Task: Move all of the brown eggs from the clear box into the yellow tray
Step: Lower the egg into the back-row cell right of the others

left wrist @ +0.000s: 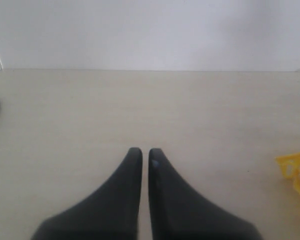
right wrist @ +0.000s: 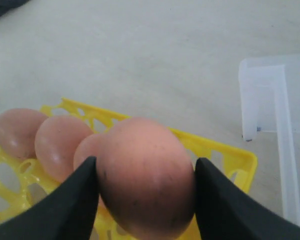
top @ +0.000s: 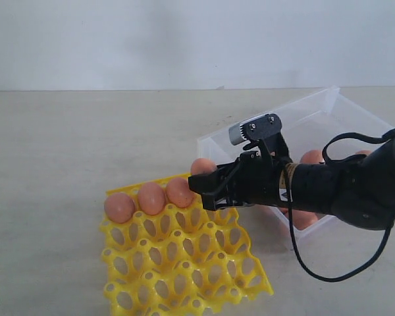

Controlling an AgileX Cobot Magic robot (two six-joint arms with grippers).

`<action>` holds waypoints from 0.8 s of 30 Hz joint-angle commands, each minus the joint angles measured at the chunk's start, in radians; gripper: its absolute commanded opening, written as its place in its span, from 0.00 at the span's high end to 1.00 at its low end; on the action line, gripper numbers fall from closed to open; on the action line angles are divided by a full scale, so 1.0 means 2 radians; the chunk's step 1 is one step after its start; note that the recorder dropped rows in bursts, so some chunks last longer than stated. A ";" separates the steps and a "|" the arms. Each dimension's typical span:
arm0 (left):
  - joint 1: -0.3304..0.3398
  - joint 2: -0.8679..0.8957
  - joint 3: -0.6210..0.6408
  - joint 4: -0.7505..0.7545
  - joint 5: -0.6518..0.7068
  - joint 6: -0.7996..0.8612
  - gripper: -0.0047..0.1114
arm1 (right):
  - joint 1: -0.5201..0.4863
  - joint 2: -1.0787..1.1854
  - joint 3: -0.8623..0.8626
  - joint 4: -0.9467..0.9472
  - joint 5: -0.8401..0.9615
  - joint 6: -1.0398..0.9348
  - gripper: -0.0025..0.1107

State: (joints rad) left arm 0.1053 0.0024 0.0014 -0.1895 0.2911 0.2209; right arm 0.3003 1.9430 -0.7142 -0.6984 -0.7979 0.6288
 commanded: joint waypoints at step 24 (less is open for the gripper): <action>0.002 -0.001 -0.001 -0.002 -0.004 0.004 0.92 | -0.001 0.002 -0.003 -0.027 0.035 -0.015 0.76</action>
State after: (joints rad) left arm 0.1053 0.0024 0.0014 -0.1895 0.2911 0.2209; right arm 0.3017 1.9453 -0.7188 -0.7425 -0.7233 0.6084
